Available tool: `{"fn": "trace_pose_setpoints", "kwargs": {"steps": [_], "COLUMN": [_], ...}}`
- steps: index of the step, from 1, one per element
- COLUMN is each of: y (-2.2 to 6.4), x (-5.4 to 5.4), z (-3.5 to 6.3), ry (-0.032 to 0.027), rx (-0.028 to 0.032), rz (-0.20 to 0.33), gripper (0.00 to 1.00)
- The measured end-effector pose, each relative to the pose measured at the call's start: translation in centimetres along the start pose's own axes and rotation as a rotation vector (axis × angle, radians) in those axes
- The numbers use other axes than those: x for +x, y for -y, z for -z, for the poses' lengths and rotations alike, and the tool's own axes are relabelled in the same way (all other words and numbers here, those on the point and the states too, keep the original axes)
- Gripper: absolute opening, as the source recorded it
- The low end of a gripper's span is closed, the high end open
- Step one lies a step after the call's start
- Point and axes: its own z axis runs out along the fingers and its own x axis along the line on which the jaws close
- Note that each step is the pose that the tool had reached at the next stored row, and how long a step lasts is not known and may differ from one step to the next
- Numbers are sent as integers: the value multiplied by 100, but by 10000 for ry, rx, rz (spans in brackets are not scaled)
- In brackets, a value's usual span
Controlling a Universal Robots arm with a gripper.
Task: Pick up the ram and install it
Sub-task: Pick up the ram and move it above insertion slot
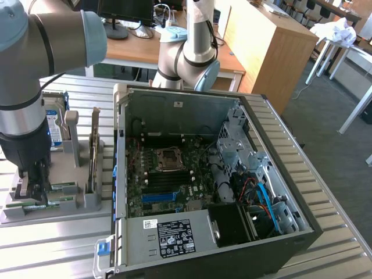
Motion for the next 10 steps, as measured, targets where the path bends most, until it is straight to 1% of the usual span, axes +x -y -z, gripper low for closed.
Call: {"fn": "trace_pose_setpoints", "kwargs": {"steps": [6,10], "y": [2,40], "x": [1,12], "z": [-14,-15], "ry": [0,1], "rx": [6,7], "rz": [-2,0], "gripper": [36,36]}}
